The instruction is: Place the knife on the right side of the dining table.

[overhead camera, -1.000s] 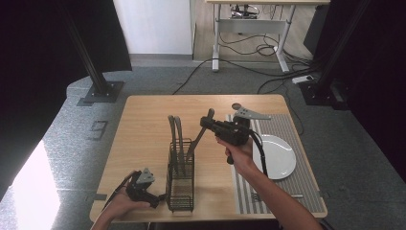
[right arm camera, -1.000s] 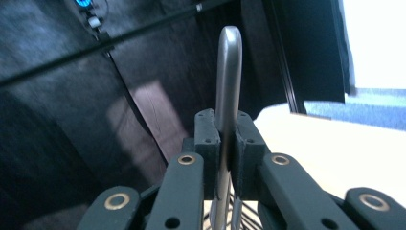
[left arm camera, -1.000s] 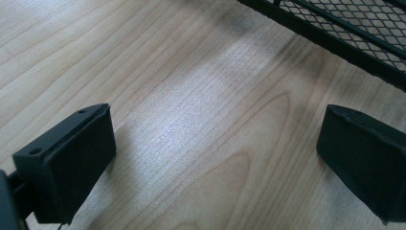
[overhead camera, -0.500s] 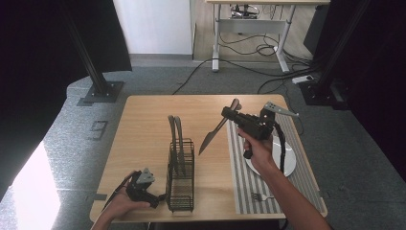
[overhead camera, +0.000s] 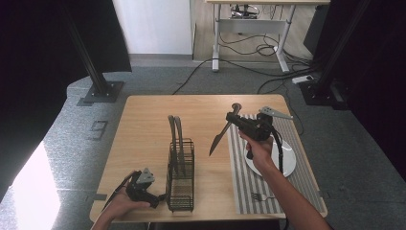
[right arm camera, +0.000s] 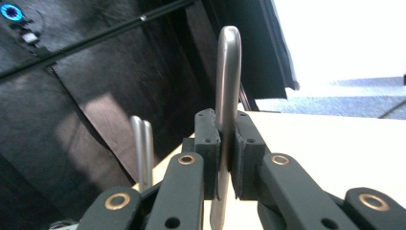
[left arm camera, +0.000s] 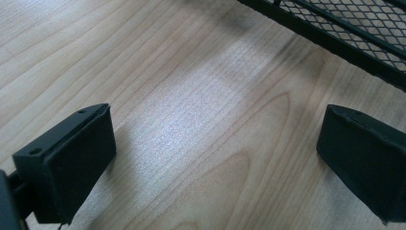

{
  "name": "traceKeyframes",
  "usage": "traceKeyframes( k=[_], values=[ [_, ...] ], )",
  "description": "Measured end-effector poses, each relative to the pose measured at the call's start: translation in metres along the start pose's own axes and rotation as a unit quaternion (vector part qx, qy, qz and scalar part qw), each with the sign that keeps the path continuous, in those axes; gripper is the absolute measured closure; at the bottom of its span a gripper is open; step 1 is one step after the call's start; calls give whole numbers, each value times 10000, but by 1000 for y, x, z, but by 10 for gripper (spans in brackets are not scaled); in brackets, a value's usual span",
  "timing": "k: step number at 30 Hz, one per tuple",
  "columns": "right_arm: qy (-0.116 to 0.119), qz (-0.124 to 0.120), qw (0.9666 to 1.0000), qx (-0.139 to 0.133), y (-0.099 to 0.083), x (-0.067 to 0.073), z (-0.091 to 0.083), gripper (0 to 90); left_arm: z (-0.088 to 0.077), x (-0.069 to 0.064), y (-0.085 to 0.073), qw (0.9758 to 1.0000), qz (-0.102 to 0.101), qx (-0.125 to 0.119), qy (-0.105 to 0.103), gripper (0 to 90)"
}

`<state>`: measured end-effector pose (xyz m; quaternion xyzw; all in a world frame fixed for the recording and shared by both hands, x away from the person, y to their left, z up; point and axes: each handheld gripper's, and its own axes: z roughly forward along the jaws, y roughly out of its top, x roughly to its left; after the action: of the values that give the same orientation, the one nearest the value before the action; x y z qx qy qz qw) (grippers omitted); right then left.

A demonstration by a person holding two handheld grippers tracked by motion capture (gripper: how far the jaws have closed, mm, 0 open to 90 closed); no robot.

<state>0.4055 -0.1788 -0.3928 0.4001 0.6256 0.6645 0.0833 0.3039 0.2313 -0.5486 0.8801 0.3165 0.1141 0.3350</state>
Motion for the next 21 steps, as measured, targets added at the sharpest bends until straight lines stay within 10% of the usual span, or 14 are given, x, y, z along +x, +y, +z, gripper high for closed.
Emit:
traceKeyframes(
  k=[21],
  values=[
    [-625,-142,9978,148,-12,-26,15,827,0,0,0,10000,6,1,2,0]
  ],
)
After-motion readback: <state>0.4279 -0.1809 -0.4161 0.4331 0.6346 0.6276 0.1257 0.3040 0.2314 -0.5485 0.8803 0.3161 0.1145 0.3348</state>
